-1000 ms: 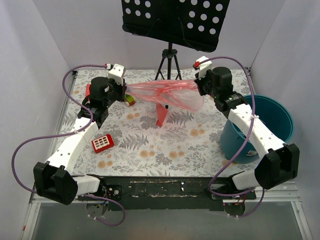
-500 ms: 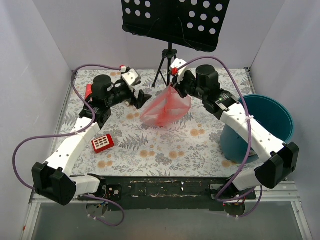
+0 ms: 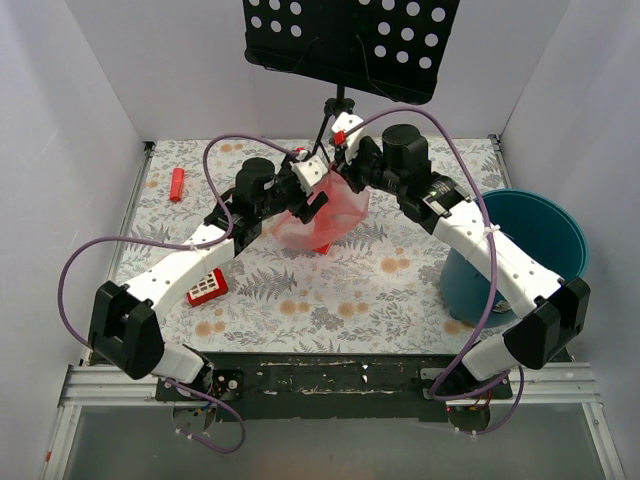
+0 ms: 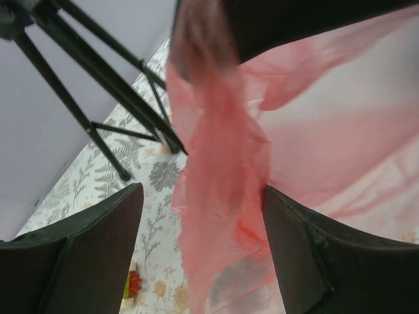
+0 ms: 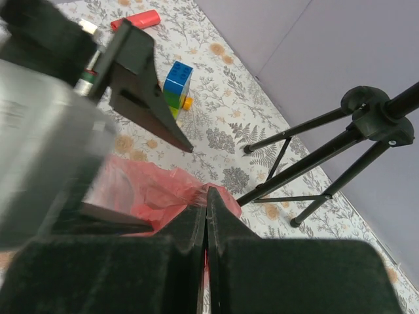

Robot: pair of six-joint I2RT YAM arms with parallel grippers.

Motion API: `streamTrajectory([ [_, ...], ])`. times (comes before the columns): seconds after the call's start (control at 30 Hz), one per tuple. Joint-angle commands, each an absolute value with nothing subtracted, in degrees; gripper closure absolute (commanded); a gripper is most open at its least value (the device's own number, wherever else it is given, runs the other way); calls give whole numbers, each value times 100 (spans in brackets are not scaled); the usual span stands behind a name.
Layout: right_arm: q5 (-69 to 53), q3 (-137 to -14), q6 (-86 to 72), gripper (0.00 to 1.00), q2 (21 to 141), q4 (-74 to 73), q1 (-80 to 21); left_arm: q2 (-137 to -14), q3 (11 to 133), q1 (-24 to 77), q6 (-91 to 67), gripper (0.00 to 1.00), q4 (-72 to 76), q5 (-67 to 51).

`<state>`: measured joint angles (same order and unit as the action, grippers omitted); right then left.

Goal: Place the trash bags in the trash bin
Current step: Unfold the trash bag at the center of the board.

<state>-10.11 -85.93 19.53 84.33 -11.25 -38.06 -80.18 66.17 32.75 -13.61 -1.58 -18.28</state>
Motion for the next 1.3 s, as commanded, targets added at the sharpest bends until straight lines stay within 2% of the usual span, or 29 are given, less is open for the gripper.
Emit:
streamTrajectory([
  [0.0, -1064, -8719, 2013, 99, 8174, -1116, -3850, -8138, 6794, 3261, -1134, 29, 158, -1388],
  [0.27, -1063, -8561, 2188, 99, 8068, -1099, -3850, -7919, 6881, 3261, -775, 19, -894, -2978],
  [0.43, -1291, -8464, 2320, 99, 8016, -1116, -3850, -8050, 7206, 3182, 148, 20, -1573, -2919],
  [0.6, -1538, -8438, 2373, 99, 8024, -1143, -3850, -8410, 7426, 3103, 88, 25, -1389, -2646],
  [0.8, -1450, -8403, 2435, 99, 7981, -1160, -3850, -8780, 7541, 3103, 263, 43, -1389, -2619],
  [0.87, -1450, -8359, 2435, 99, 7954, -1160, -3850, -8833, 7498, 3103, 351, 52, -1415, -2680],
  [0.93, -1389, -8315, 2443, 99, 7945, -1169, -3850, -8833, 7497, 3094, 387, 64, -1502, -2855],
  [1.03, -1196, -8227, 2435, 99, 7928, -1134, -3850, -8816, 7593, 3094, 238, 96, -1748, -3094],
  [1.07, -1004, -8209, 2356, 90, 7928, -1116, -3850, -8798, 7620, 3085, 72, 100, -1766, -3068],
  [1.1, -845, -8200, 2225, 65, 7928, -1116, -3832, -8754, 7620, 3094, -199, 100, -1740, -2989],
  [1.13, -765, -8183, 2084, 50, 7919, -1134, -3789, -8710, 7603, 3085, -394, 100, -1714, -2893],
  [1.17, -791, -8165, 1857, 41, 7893, -1160, -3727, -8666, 7576, 3076, -761, 100, -1644, -2770],
  [1.27, -1465, -8104, 1293, 25, 7788, -1309, -3472, -8517, 7480, 3032, -1711, 100, -1337, -2348],
])
